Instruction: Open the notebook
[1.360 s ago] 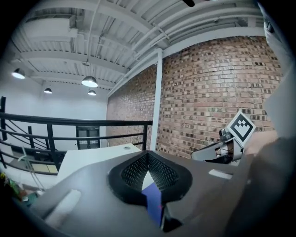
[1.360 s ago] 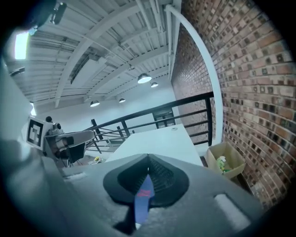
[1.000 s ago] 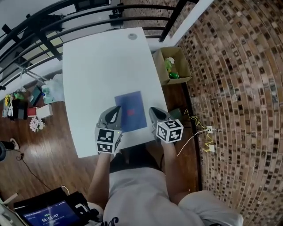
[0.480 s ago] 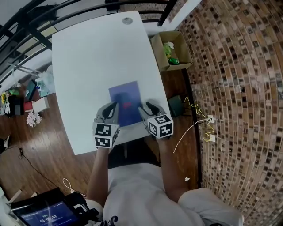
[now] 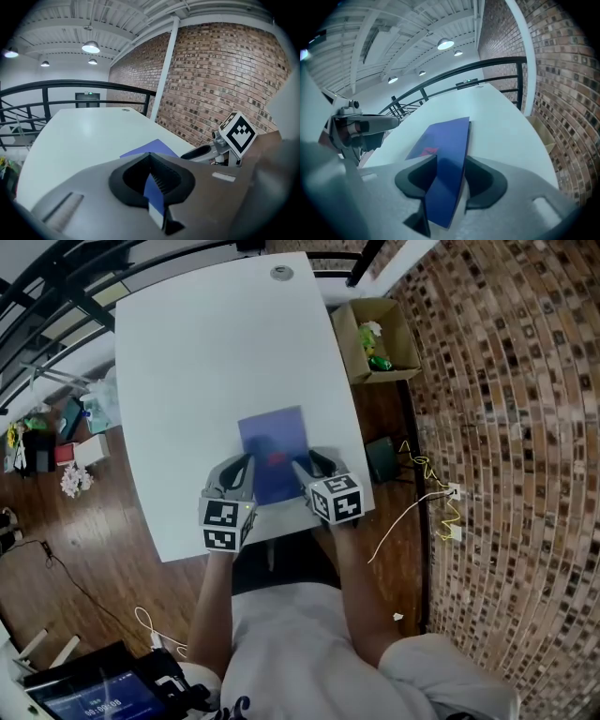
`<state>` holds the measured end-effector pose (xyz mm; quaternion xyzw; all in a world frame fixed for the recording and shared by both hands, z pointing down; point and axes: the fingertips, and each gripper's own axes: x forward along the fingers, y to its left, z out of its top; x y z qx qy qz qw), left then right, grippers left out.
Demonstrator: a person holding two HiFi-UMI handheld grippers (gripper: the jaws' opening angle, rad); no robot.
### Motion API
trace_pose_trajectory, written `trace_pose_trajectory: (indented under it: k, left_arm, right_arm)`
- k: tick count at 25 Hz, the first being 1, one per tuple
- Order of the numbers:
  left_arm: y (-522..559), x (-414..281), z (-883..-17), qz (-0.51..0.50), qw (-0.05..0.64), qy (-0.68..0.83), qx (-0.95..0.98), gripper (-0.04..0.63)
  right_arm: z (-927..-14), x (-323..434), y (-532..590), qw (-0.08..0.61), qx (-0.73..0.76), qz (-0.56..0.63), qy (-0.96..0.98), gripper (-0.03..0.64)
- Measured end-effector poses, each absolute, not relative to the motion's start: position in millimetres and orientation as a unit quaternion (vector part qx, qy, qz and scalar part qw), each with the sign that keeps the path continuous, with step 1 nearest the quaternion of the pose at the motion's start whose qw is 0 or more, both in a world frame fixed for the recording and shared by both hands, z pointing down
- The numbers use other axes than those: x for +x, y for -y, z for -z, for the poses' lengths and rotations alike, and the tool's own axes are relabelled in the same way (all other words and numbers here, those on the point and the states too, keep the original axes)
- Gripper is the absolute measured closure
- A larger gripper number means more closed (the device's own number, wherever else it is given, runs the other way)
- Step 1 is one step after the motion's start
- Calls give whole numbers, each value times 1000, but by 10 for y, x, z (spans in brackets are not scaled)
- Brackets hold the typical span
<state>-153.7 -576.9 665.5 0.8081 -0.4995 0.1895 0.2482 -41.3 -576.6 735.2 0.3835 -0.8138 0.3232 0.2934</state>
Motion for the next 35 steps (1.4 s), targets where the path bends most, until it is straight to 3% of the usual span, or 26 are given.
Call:
trace_pose_trajectory:
  k: [16, 25, 35]
  left_arm:
    - [5738, -2055, -6269, -142, 238, 541, 794, 580]
    - [5519, -2731, -6084, -102, 233, 608, 753, 580]
    - [5005, -3554, -6209, -77, 269, 672, 686, 580]
  right_arm:
    - [-6567, -731, 5732, 233, 354, -311, 851, 448]
    - [-6148, -1711, 5549, 224, 262, -263, 901, 448]
    - [-6609, -2743, 5095, 256, 174, -292, 905, 448]
